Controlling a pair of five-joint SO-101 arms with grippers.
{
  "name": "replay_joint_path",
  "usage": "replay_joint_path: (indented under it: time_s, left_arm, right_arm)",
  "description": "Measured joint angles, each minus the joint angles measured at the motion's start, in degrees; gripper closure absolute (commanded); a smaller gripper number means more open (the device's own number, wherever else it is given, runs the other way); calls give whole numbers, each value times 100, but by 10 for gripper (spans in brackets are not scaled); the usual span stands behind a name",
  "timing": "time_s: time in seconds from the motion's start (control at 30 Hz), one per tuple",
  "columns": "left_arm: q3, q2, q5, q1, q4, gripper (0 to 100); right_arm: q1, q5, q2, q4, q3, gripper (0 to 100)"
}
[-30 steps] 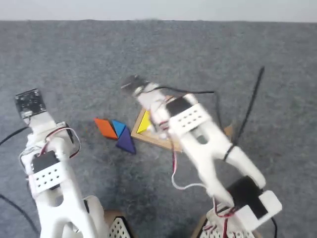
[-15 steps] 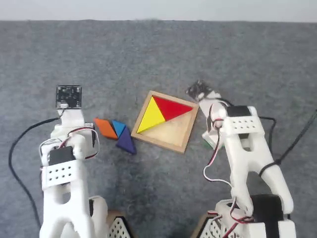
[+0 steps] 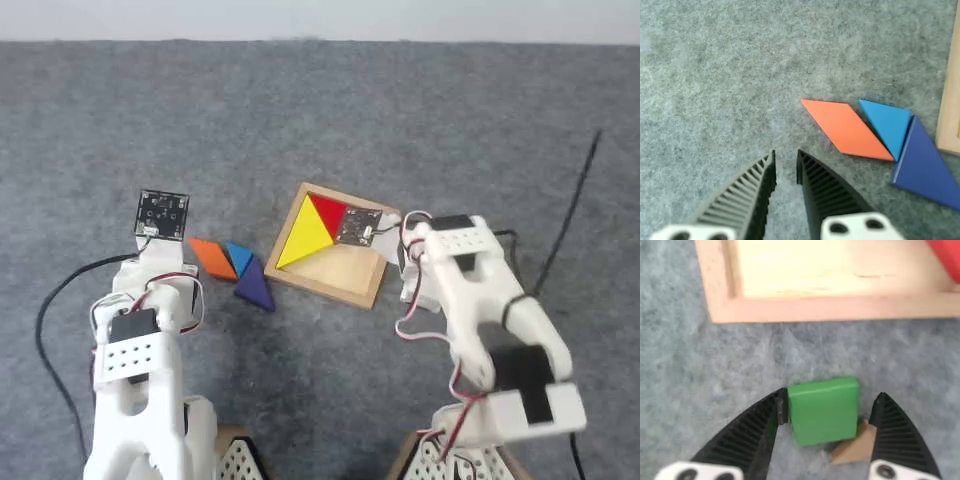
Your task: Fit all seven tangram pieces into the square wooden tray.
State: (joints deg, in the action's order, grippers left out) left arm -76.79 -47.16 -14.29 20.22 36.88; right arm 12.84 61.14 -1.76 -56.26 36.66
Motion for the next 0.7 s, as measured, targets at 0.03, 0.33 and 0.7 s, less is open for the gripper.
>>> replay_joint_path:
  time_s: [0.03,0.33,0.7]
  left_arm:
    - [-9,0,0,0,0,923]
    - [-9,0,0,0,0,923]
    - [-9,0,0,0,0,923]
  right_arm:
    - [-44,35,-132,-9,-132,723]
    - [-659,466,-176,-782,-818,723]
    - [-1213,-4044,-492,-1064,-2022,723]
